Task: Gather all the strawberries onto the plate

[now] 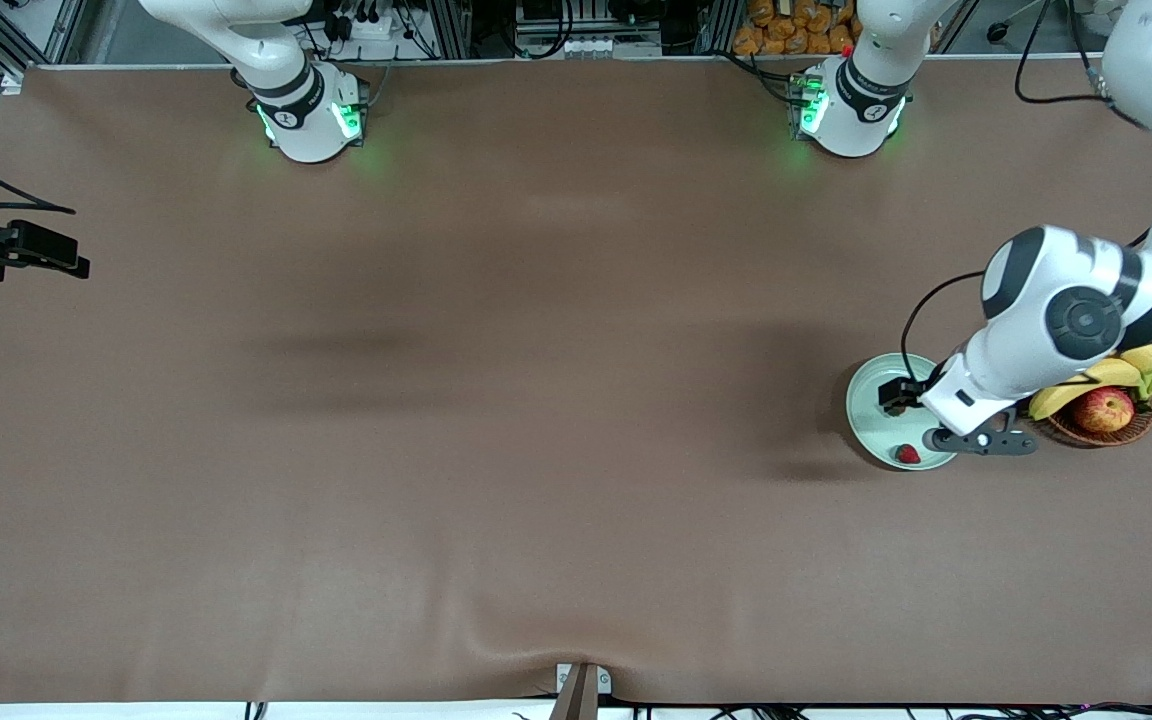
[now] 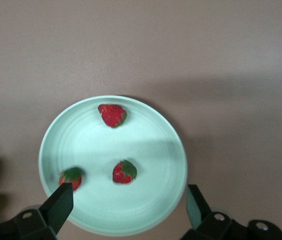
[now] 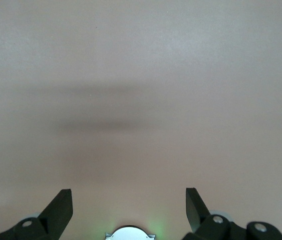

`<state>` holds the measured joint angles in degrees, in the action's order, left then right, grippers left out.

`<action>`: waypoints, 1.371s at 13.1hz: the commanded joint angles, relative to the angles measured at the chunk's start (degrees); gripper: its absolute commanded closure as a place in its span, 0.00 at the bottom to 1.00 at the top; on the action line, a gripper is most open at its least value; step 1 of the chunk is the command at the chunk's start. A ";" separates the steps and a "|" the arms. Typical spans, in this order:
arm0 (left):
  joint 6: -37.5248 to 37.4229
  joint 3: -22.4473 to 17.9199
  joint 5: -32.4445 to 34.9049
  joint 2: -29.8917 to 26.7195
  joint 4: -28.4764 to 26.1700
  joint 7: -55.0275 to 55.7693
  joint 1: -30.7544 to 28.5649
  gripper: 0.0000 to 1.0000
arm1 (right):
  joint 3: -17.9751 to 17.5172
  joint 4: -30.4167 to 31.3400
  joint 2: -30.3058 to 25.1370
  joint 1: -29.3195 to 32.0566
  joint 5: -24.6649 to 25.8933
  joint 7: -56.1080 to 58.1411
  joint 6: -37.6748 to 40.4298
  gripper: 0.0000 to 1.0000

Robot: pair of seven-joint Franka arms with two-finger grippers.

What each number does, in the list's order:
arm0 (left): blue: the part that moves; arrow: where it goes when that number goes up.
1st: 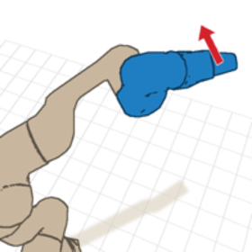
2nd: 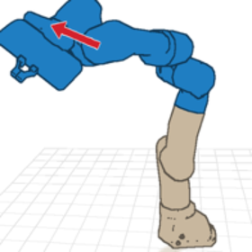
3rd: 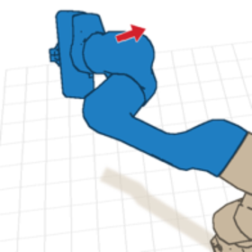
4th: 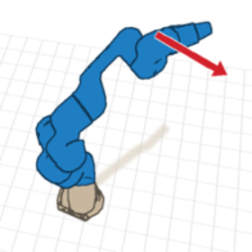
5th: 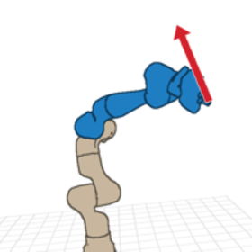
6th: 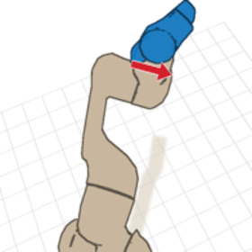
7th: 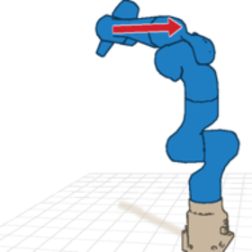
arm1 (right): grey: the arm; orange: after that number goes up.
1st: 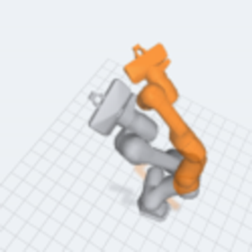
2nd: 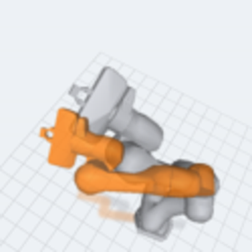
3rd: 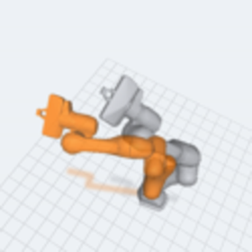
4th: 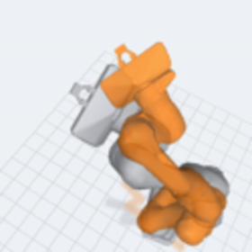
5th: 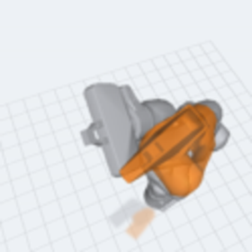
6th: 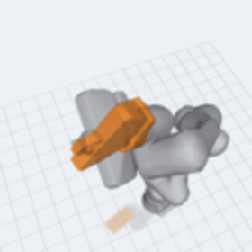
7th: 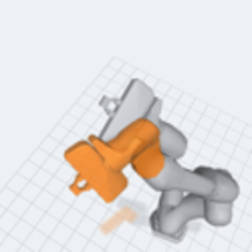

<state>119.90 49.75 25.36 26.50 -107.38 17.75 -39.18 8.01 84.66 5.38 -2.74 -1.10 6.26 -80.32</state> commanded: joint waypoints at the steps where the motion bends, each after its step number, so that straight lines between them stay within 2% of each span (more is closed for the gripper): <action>1: -15.69 4.38 -5.82 -3.21 9.85 0.27 -0.37 0.00 | 0.16 -0.55 0.16 -0.34 -0.57 -0.73 0.26 0.00; 4: -30.48 6.85 -9.27 -3.12 21.39 -0.17 -0.37 0.00 | 0.16 -0.55 0.16 -0.34 -0.57 -0.73 0.26 0.00; 8: -38.14 8.61 -9.89 -4.08 30.28 -0.18 -0.46 0.00 | 0.16 -0.55 0.16 -0.34 -0.57 -0.64 0.26 0.00; 13: -39.74 8.52 -12.25 -15.32 30.82 -0.18 -0.46 0.00 | 0.16 -0.55 0.16 -0.25 -0.57 -0.55 0.17 0.00; 18: -39.83 7.12 -15.07 -17.27 31.00 -0.52 0.33 0.00 | 0.16 -0.55 0.16 -0.25 -0.57 -0.55 0.26 0.00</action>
<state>80.30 58.44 11.87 10.50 -75.86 17.87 -39.00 8.00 84.64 5.41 -2.75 -1.11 6.26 -80.32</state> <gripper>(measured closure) 0.000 0.000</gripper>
